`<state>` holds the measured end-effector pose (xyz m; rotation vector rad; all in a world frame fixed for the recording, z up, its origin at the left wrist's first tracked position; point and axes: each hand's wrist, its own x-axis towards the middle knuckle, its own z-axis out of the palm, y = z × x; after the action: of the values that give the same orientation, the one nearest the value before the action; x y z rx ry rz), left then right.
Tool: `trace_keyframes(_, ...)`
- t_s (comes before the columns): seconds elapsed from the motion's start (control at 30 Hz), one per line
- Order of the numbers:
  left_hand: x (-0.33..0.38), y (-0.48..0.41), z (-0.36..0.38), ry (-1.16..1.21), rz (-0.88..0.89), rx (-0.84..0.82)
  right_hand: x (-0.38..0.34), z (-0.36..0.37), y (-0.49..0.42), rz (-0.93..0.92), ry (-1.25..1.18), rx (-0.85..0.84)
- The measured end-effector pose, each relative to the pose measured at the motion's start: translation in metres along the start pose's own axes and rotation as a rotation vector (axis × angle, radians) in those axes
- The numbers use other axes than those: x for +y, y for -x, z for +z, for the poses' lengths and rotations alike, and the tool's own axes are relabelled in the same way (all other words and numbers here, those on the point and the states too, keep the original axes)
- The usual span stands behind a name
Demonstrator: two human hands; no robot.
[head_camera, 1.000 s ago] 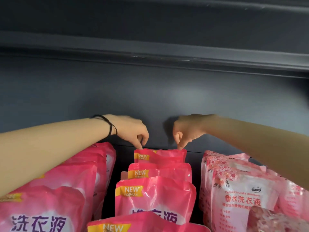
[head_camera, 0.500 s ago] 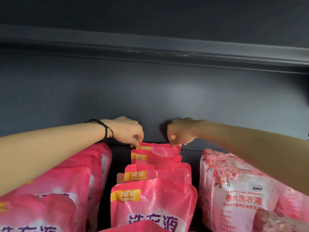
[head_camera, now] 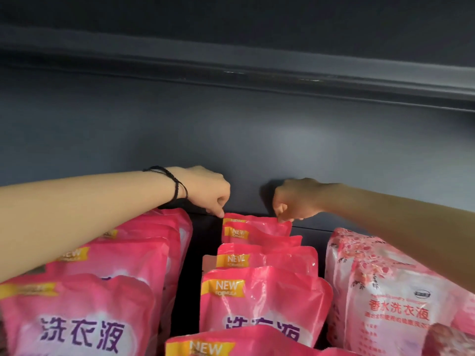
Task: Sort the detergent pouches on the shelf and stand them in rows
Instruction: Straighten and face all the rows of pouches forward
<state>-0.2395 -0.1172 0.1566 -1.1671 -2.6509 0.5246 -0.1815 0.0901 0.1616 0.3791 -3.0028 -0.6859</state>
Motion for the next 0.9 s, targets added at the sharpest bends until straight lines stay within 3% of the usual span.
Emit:
trace_keyframes(0.13, 0.005, 0.019, -0.004, 0.101, 0.062, -0.051, -0.006, -0.005, 0.01, -0.025, 0.084, -0.002)
trace_keyframes(0.23, 0.009, 0.033, -0.014, -0.037, 0.091, 0.027, -0.011, -0.014, 0.023, -0.039, 0.162, 0.046)
trace_keyframes(0.4, 0.022, 0.055, -0.019, 0.299, 0.212, -0.145, -0.023, -0.029, 0.056, -0.14, -0.214, 0.023)
trace_keyframes(0.53, 0.037, 0.063, 0.001, 0.264, 0.256, -0.236, -0.039, -0.025, 0.071, -0.19, -0.363, -0.065)
trace_keyframes(0.73, 0.044, 0.059, 0.018, 0.047, 0.139, 0.02, -0.049, -0.022, 0.067, -0.193, -0.352, -0.054)
trace_keyframes(0.8, 0.04, 0.058, 0.018, 0.147, 0.117, 0.034, -0.047, -0.023, 0.066, -0.191, -0.364, -0.043)
trace_keyframes(0.9, 0.035, 0.056, 0.019, 0.381, 0.148, -0.096, -0.041, -0.025, 0.065, -0.177, -0.409, 0.01)
